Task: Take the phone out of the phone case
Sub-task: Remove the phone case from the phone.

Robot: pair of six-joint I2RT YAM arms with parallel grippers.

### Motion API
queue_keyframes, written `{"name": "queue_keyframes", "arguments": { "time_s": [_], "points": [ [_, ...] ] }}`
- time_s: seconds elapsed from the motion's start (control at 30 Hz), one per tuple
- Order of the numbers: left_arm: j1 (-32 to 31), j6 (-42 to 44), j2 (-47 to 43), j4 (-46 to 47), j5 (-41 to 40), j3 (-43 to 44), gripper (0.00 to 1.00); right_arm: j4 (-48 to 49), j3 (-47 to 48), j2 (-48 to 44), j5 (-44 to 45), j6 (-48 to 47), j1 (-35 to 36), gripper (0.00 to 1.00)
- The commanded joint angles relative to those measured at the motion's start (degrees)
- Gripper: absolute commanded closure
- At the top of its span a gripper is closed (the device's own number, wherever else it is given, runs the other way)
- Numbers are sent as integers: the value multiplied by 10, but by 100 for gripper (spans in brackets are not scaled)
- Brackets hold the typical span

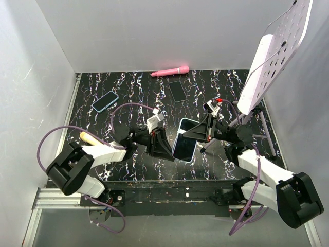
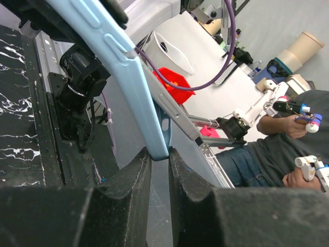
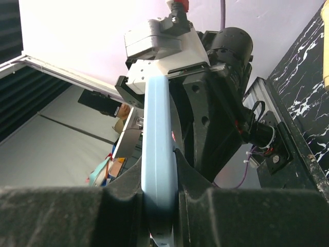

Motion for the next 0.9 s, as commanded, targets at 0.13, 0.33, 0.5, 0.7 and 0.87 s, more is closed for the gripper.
{"name": "queue_keyframes", "arguments": {
  "time_s": [0.13,0.33,0.5,0.7,0.87],
  "points": [
    [13,55,57,-191,-134,55,100,189,3,-41,46,84,29,99],
    [-12,133,-88,-497,-353,34,86,-21,7,-96,72,-87,30,99],
    [-36,83,-152,-543,-436,14,70,7,-3,-88,109,-107,39,99],
    [-71,79,-143,-540,-489,27,69,86,6,-36,153,-108,86,99],
    [-85,141,-165,-598,-627,4,99,70,22,-21,189,-121,127,99]
  ]
}}
